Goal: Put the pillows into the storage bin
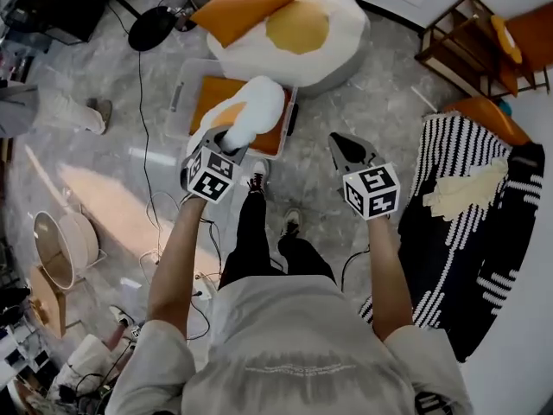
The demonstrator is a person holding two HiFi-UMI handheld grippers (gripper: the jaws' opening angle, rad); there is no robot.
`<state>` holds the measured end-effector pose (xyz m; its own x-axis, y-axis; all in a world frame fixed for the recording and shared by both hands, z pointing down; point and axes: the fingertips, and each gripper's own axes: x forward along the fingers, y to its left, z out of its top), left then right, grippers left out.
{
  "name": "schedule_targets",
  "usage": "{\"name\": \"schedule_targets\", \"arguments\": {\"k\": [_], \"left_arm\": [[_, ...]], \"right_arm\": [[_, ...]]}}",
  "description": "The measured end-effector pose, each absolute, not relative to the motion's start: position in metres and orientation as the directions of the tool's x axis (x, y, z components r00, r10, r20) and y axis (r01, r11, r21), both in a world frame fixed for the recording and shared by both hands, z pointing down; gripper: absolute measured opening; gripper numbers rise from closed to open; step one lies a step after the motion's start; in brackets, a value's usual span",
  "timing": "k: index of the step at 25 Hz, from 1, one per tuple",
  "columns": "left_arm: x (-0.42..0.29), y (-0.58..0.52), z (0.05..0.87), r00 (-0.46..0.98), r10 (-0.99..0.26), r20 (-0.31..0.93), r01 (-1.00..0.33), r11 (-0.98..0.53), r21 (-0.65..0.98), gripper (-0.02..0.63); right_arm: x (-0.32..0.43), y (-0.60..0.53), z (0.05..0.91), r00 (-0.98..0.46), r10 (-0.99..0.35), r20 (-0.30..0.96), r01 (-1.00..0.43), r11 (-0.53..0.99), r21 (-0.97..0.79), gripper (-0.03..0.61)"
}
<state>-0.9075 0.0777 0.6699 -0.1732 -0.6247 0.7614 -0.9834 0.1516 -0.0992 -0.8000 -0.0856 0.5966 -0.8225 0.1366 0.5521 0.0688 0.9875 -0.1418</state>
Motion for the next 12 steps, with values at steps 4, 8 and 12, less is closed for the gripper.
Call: {"name": "schedule_targets", "arguments": {"k": [4, 8, 12], "left_arm": [[-0.959, 0.064, 0.735, -0.117, -0.567, 0.815, -0.993, 0.092, -0.078, 0.156], [-1.011, 0.05, 0.82, -0.067, -0.5, 0.864, -0.998, 0.03, -0.06, 0.158], [-1.052, 0.042, 0.919, 0.0, -0.429, 0.903, -1.0, 0.005, 0.003, 0.158]], "right_arm": [[-0.848, -0.096, 0.642, -0.788, 0.141, 0.6, 0.046, 0.984, -0.171, 0.003], [-0.894, -0.108, 0.709, -0.754, 0.138, 0.642, -0.009, 0.975, -0.22, 0.002], [-0.924, -0.124, 0.779, -0.717, 0.107, 0.689, -0.102, 0.962, -0.255, 0.002]]}}
